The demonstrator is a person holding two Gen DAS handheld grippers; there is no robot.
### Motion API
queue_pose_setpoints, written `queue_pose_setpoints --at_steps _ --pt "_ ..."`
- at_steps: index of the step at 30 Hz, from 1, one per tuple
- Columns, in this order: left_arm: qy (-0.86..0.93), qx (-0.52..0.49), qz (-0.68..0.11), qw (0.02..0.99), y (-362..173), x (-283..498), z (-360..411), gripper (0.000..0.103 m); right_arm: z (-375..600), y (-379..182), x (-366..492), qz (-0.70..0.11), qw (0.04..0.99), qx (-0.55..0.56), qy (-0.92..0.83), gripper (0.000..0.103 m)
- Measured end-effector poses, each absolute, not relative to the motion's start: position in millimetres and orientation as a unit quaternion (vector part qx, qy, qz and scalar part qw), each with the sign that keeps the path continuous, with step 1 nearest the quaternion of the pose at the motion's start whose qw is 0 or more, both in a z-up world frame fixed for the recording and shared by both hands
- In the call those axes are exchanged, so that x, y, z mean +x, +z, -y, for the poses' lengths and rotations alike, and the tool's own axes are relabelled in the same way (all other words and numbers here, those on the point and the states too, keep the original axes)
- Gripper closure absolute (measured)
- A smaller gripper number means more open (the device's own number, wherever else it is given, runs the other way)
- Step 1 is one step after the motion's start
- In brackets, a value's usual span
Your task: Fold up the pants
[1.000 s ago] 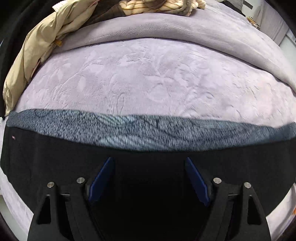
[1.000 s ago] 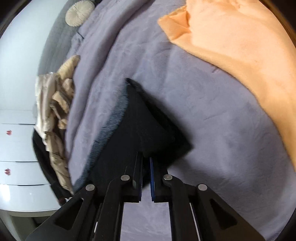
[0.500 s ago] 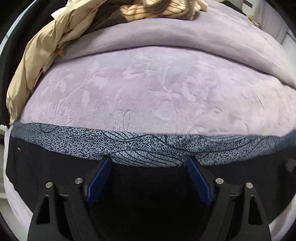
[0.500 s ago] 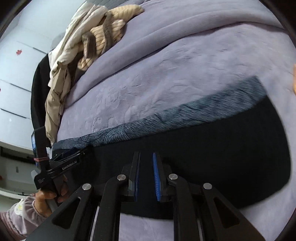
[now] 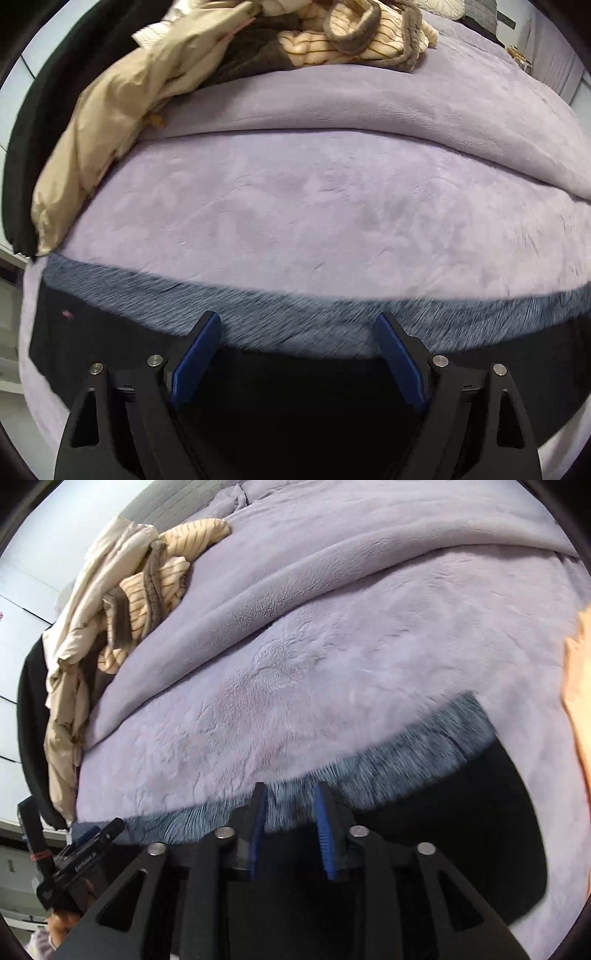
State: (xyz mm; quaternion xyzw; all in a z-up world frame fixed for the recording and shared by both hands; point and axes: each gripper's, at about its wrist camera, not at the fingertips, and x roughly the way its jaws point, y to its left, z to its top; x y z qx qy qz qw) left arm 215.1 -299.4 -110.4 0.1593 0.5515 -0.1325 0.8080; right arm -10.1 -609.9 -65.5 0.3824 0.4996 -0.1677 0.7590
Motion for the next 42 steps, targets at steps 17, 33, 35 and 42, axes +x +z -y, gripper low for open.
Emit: queue_pose_setpoints --at_steps 17,33,35,42 --pt "-0.050 0.148 -0.576 0.803 -103 202 86 0.017 448 -28 31 -0.540 0.765 0.350 -0.003 0.060" --pt "-0.106 0.121 -0.563 0.810 -149 275 -49 0.013 141 -60 329 -0.615 0.732 0.118 0.268 0.055" --pt "-0.113 0.111 -0.558 0.814 -150 272 -55 0.013 111 -77 353 -0.624 0.724 0.094 0.278 0.055" --pt "-0.123 0.087 -0.551 0.821 -153 268 -67 0.013 69 -122 393 -0.674 0.678 0.070 0.286 0.076"
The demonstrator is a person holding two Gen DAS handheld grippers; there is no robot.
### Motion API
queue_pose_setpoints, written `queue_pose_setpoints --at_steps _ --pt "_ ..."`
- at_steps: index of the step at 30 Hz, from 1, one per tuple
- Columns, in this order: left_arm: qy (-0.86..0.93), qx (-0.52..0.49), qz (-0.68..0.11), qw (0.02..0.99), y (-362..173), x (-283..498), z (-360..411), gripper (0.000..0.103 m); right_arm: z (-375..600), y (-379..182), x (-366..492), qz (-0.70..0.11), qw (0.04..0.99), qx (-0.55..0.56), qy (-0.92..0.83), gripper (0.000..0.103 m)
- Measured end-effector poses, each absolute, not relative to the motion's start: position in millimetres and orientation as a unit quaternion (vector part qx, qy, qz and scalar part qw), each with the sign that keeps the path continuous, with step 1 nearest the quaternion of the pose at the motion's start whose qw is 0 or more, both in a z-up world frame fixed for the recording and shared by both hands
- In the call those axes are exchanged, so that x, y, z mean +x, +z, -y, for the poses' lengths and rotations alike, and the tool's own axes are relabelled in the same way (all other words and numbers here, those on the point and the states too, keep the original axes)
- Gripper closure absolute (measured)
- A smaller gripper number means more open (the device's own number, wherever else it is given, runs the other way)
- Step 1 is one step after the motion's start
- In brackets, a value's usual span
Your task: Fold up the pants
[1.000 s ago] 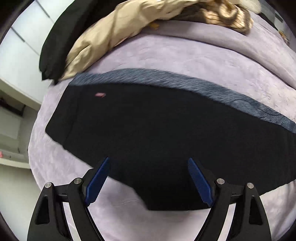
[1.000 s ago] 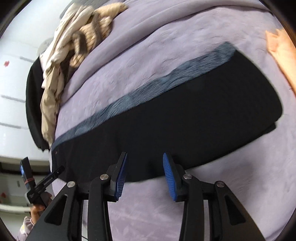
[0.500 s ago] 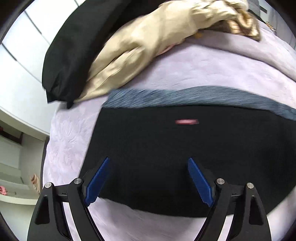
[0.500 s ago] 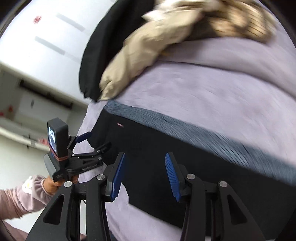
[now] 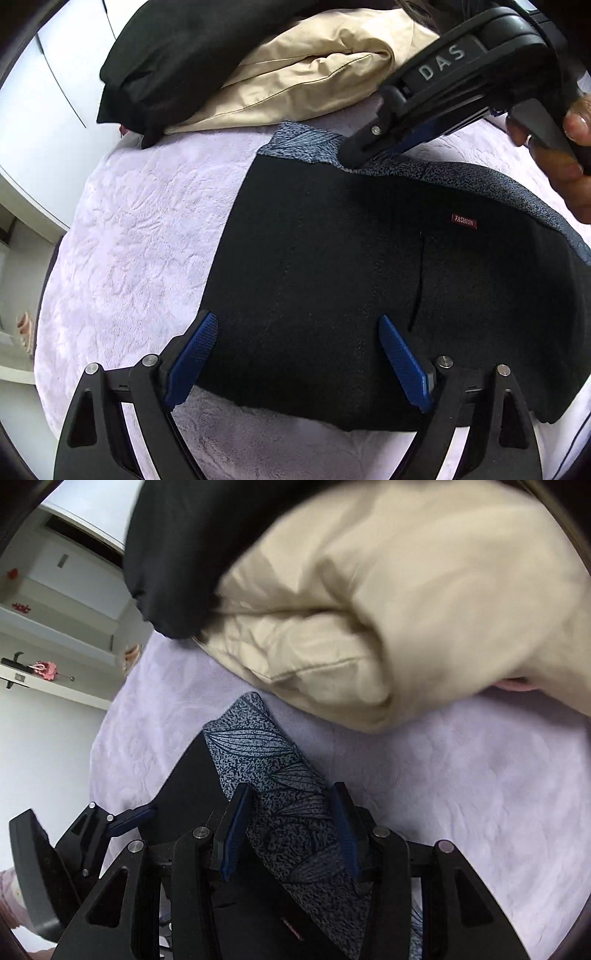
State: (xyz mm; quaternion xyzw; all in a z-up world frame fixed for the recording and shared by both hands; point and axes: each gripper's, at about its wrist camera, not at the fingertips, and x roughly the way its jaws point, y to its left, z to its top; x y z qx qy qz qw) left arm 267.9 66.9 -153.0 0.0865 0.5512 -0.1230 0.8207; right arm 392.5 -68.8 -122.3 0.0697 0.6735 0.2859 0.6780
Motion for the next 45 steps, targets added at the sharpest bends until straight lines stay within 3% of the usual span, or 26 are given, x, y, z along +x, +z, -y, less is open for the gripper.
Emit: queue_pose_setpoints --at_steps 2,9,15,19,23,29,37,39,40,41,45 --pt "-0.125 0.081 -0.553 0.820 -153 266 -72 0.013 68 -114 389 -0.663 0.684 0.062 0.297 0.093" --pt "-0.124 0.084 -0.554 0.819 -161 265 -80 0.006 59 -131 398 -0.666 0.695 0.089 0.257 0.094" --pt "-0.122 0.102 -0.561 0.812 -150 279 -78 0.006 103 -88 359 -0.634 0.729 0.158 0.205 0.085" --pt "-0.158 0.096 -0.560 0.808 -124 275 -53 0.006 173 -55 275 -0.611 0.738 0.242 0.154 0.062" --pt "-0.175 0.124 -0.536 0.816 -114 290 -1 0.006 233 -57 167 -0.603 0.716 0.340 0.090 0.061" --pt "-0.141 0.156 -0.543 0.813 -161 324 40 0.001 251 -99 52 -0.609 0.651 0.451 0.034 0.061" --pt "-0.144 0.172 -0.548 0.806 -161 334 45 0.001 253 -123 33 -0.531 0.671 0.518 0.020 0.061" --pt "-0.140 0.174 -0.548 0.806 -162 333 42 0.000 257 -125 30 -0.516 0.665 0.539 0.008 0.062" --pt "-0.141 0.174 -0.548 0.806 -163 327 44 0.000 261 -130 28 -0.514 0.654 0.556 -0.004 0.071" --pt "-0.141 0.173 -0.549 0.806 -163 327 43 0.000 262 -134 28 -0.514 0.646 0.564 -0.013 0.091" --pt "-0.145 0.181 -0.547 0.804 -164 324 51 0.000 269 -121 25 -0.492 0.666 0.561 -0.009 0.097"
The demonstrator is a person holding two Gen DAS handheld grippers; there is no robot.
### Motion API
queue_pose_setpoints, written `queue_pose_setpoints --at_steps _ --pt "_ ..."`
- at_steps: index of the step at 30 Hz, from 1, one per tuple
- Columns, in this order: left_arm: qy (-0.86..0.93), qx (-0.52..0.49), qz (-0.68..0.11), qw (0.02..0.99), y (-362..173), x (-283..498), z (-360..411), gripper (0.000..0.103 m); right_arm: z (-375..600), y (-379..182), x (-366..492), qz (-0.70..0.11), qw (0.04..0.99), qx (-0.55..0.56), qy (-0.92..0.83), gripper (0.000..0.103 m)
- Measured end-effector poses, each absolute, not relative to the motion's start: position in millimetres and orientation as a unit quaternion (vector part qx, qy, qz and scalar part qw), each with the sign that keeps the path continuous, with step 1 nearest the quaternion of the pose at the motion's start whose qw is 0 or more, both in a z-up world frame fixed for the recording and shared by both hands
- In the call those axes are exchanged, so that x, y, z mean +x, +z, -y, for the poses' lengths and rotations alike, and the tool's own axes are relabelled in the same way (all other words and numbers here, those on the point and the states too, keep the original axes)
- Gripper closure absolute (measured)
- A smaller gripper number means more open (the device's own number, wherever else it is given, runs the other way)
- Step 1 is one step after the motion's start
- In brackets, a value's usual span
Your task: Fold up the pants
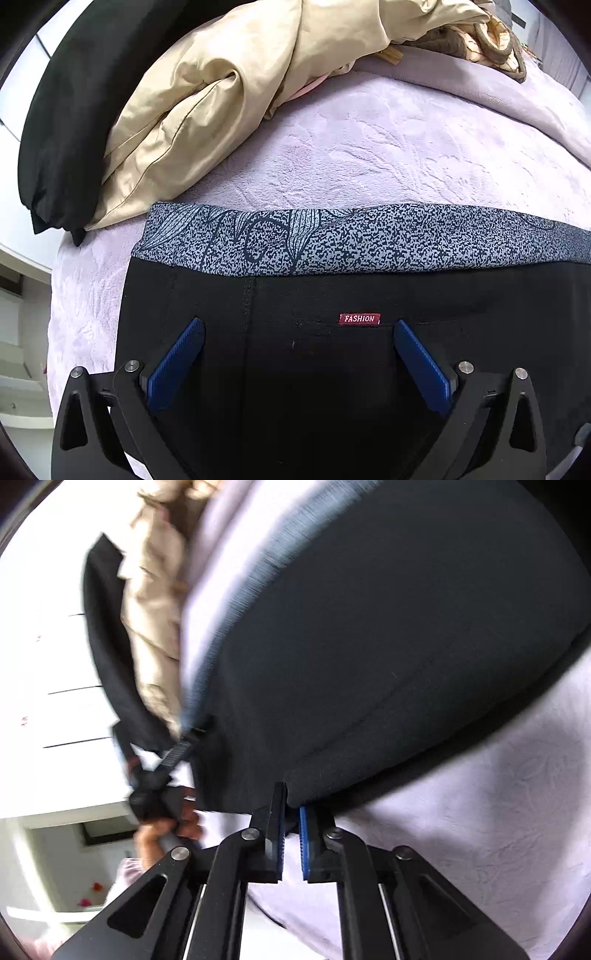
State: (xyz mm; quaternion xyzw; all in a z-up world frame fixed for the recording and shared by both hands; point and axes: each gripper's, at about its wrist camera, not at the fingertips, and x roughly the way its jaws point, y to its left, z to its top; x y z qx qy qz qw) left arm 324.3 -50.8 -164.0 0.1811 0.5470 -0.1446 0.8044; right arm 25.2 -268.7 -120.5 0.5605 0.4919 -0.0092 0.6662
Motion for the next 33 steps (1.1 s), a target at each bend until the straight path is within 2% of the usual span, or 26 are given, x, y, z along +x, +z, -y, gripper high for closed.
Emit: queue_pose_setpoints --at_steps 2,7,10,14,15,19,20,21,23,26,28,30,31,33 --pt "-0.144 0.184 -0.545 0.805 -163 322 54 0.000 265 -131 19 -0.529 0.658 0.535 -0.036 0.097" --pt "-0.167 0.204 -0.539 0.800 -136 290 59 0.000 269 -132 0 -0.514 0.644 0.566 -0.019 0.086" --pt "-0.233 0.215 -0.536 0.782 -128 246 76 0.000 266 -139 2 -0.509 0.635 0.581 -0.003 0.085" --pt "-0.279 0.270 -0.541 0.746 -155 199 110 0.000 270 -147 6 -0.472 0.644 0.602 -0.013 0.061" --pt "-0.268 0.292 -0.538 0.744 -169 195 116 0.000 270 -149 7 -0.466 0.646 0.605 -0.015 0.061" --pt "-0.257 0.229 -0.577 0.741 -183 221 110 0.000 280 -167 10 -0.450 0.631 0.631 -0.022 0.061" --pt "-0.256 0.230 -0.580 0.738 -183 224 111 0.000 282 -170 10 -0.447 0.626 0.639 -0.022 0.068" --pt "-0.257 0.234 -0.582 0.735 -183 225 113 0.000 284 -172 11 -0.447 0.618 0.646 -0.025 0.079" --pt "-0.262 0.239 -0.580 0.733 -181 223 115 0.000 289 -160 10 -0.432 0.623 0.652 -0.017 0.087" --pt "-0.267 0.244 -0.569 0.739 -180 218 115 0.000 287 -141 12 -0.447 0.653 0.611 -0.015 0.088" --pt "-0.267 0.270 -0.551 0.743 -186 210 118 0.000 283 -154 14 -0.495 0.649 0.576 -0.042 0.088" --pt "-0.265 0.277 -0.549 0.743 -187 208 122 0.000 285 -159 9 -0.489 0.635 0.596 -0.042 0.087" --pt "-0.264 0.271 -0.556 0.740 -186 209 122 0.000 285 -153 6 -0.484 0.636 0.601 -0.034 0.083" --pt "-0.268 0.259 -0.566 0.735 -185 212 123 0.000 279 -137 7 -0.489 0.656 0.574 -0.005 0.083"
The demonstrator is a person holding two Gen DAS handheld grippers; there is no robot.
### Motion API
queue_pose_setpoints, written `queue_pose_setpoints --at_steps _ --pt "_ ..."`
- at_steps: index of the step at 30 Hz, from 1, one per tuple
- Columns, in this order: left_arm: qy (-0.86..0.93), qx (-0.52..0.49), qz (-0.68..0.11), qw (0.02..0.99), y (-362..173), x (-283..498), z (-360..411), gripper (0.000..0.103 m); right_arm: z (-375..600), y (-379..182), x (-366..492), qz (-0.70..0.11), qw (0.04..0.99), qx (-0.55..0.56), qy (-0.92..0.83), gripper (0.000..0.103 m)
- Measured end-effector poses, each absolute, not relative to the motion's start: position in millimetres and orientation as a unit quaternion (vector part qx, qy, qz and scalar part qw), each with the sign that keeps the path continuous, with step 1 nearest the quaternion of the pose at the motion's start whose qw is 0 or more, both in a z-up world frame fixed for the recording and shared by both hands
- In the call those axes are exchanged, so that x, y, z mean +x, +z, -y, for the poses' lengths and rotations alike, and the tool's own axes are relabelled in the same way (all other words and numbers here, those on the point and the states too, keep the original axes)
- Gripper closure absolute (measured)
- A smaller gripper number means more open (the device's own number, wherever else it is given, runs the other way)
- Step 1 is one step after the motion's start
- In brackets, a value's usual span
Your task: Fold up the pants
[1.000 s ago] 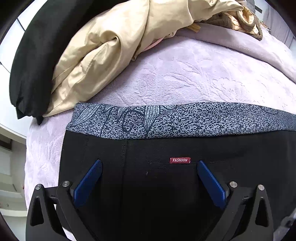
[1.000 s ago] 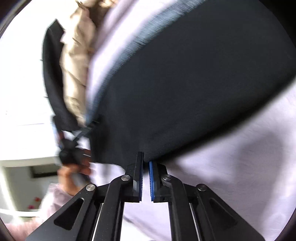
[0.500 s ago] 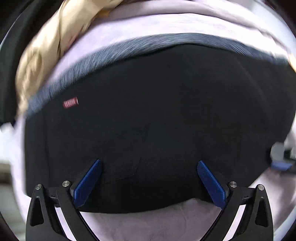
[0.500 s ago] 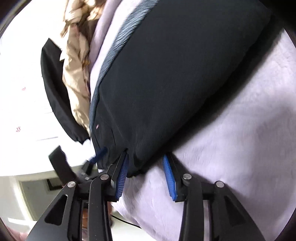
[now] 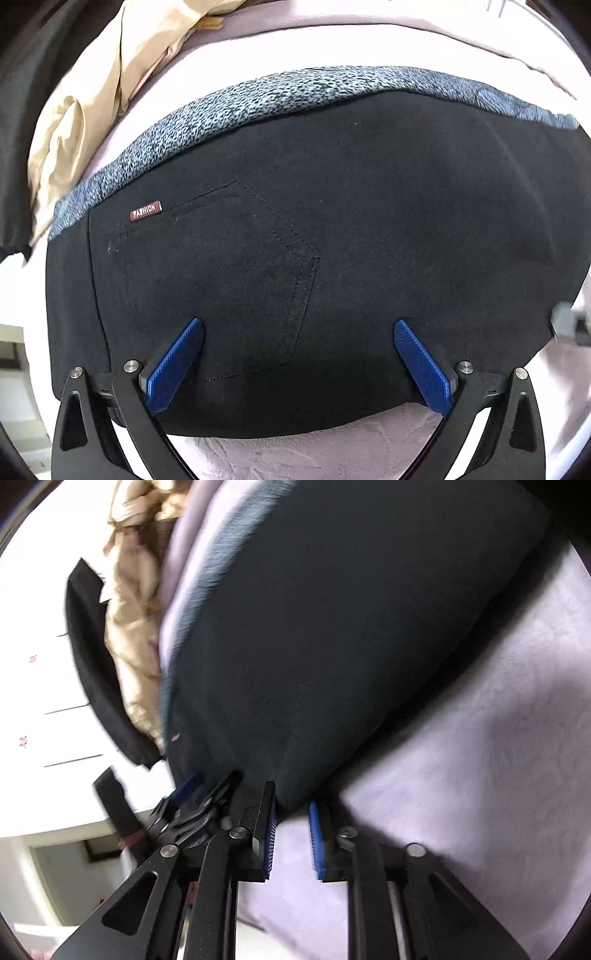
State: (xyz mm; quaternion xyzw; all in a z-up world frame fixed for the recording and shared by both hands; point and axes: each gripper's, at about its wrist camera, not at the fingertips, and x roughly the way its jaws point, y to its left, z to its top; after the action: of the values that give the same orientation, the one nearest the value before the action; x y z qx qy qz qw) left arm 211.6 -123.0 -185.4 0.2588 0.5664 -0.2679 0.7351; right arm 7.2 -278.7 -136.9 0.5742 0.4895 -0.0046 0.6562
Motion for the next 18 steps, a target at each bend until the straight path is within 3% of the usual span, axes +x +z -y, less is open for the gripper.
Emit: queue_pose_setpoints --at_steps 6,18 --pt "-0.276 0.257 -0.579 0.723 -187 219 126 0.000 198 -102 48 -0.566 0.740 0.346 0.110 0.083" --pt "-0.275 0.254 -0.581 0.723 -181 234 113 0.000 189 -107 67 -0.561 0.770 0.288 0.096 0.083"
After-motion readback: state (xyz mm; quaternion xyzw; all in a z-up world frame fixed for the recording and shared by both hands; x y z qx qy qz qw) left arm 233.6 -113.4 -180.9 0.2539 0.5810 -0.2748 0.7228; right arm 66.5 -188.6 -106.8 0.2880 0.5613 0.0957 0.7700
